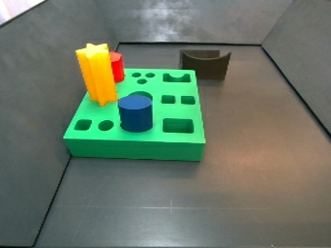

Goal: Pick up the double-square object. Move up. Place the double-square object on the fixture. Regrasp the double-square object. Move to above the board. Insert the double-square object.
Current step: Move to above the board.

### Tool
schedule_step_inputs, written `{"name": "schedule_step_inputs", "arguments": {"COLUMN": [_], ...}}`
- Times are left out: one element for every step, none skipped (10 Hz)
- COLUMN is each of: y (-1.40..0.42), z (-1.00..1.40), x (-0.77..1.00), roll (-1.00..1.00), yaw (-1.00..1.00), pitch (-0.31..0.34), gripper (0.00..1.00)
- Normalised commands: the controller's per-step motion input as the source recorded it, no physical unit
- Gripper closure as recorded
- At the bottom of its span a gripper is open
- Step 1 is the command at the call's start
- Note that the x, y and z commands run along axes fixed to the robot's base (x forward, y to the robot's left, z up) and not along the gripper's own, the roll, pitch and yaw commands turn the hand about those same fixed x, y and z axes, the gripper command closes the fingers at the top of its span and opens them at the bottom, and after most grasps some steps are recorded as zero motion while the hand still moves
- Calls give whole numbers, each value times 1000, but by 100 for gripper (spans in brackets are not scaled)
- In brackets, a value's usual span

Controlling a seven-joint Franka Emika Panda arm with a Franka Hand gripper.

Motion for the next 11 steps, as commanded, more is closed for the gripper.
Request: {"name": "schedule_step_inputs", "arguments": {"y": [-1000, -1000, -1000, -993, -966, -533, -290, -123, -84, -38, 2], "z": [-60, -42, -69, -52, -48, -42, -20, -5, -14, -5, -2], "x": [-853, -937, -975, -1000, -994, -597, -355, -170, -131, -104, -77], "roll": [-1000, -1000, -1000, -1000, -1000, -1000, -1000, -1000, -1000, -1000, -1000], "yaw": [-139, -135, -131, -128, -126, -124, -126, -119, -120, -118, -104], "pitch": [4, -21, -26, -27, -24, -18, -3, 7, 6, 4, 1], "gripper": [100, 100, 100, 100, 100, 100, 100, 100, 100, 100, 100]}}
